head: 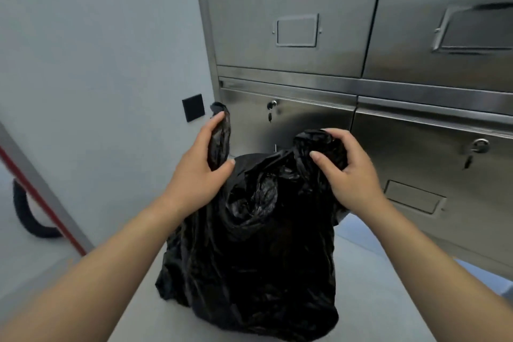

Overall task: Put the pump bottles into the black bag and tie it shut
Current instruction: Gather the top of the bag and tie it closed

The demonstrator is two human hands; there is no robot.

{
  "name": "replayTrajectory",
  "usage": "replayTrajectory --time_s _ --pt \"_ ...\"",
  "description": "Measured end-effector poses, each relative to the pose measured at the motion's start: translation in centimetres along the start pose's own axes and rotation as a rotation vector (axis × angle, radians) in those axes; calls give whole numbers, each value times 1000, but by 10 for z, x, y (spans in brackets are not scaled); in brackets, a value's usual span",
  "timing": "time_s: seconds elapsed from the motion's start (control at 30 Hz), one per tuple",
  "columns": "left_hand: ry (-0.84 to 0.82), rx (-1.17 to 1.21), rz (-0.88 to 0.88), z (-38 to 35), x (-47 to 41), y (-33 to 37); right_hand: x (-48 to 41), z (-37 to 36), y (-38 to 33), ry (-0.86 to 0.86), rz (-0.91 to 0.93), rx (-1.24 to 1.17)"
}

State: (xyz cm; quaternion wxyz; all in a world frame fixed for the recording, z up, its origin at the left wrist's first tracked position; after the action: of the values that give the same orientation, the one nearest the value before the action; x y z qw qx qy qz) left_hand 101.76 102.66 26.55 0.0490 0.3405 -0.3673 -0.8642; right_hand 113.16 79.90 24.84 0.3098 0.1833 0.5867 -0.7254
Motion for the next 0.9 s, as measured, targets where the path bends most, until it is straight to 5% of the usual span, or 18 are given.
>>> replayTrajectory --time_s 0.23,0.4,0.63,0.9 --pt "-62 27 131 -94 51 -32 43 -16 77 -36 -202 -63" --pt "-11 346 343 -134 82 -57 88 -19 104 -153 -285 -32" --pt "-102 434 398 -150 89 -56 94 -36 105 -183 -327 -81" --pt "-12 474 411 -146 87 -66 104 -48 110 -297 -302 16"
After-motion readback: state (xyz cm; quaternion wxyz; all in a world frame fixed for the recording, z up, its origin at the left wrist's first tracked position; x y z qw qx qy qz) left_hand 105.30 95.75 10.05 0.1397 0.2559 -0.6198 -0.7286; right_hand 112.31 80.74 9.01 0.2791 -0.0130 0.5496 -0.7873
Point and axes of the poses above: each hand's wrist, its own x-axis away from the middle knuckle, its own z-axis out of the back of the hand, y = z × x, the point moved 5 cm from there along -x, towards the middle knuckle, and after that the axes turned 5 degrees about y, right-handed, at the moved point
